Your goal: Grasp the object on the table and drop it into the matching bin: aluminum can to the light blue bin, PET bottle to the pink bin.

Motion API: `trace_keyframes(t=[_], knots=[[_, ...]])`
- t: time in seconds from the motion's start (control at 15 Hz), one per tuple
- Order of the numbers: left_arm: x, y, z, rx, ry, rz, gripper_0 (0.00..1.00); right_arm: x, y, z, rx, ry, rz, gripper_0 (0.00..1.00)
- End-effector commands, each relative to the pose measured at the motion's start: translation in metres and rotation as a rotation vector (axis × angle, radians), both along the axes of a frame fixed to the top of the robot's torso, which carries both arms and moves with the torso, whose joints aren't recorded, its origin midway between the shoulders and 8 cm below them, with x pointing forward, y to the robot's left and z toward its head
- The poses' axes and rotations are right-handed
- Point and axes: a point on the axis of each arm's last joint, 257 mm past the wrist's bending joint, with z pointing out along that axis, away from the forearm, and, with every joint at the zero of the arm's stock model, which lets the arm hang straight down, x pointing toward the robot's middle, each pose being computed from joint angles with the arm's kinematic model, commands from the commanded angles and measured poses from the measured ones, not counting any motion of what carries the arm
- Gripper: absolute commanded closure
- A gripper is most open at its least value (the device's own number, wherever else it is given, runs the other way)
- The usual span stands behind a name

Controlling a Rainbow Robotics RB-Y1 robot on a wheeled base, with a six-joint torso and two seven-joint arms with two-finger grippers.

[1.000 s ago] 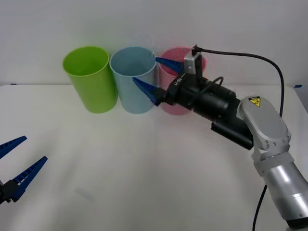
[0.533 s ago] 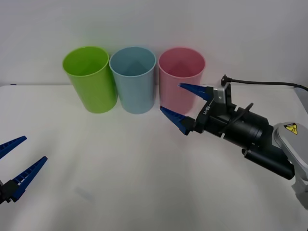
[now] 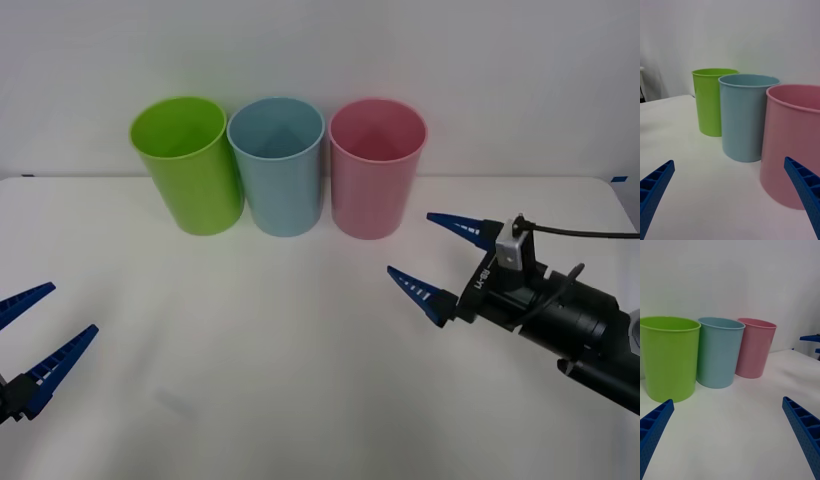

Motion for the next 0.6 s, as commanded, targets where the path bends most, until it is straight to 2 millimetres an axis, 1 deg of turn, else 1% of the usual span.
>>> trace_keyframes(t=[0.07,0.13,0.33,0.6], knots=[[0.000,0.000,0.000,0.000,0.000,0.000,0.00,-0.020,-0.020,-0.015,0.003,0.034,0.007,0.00],[0.000,0.000,0.000,0.000,0.000,0.000,0.00,-0.030,-0.031,-0.022,0.004,0.051,0.004,0.00],[0.000,0.000,0.000,0.000,0.000,0.000,0.00,-0.052,-0.054,-0.035,0.012,0.084,-0.004,0.00],[0.000,0.000,0.000,0.000,0.000,0.000,0.00,-0.071,-0.078,-0.050,0.032,0.122,-0.050,0.00]])
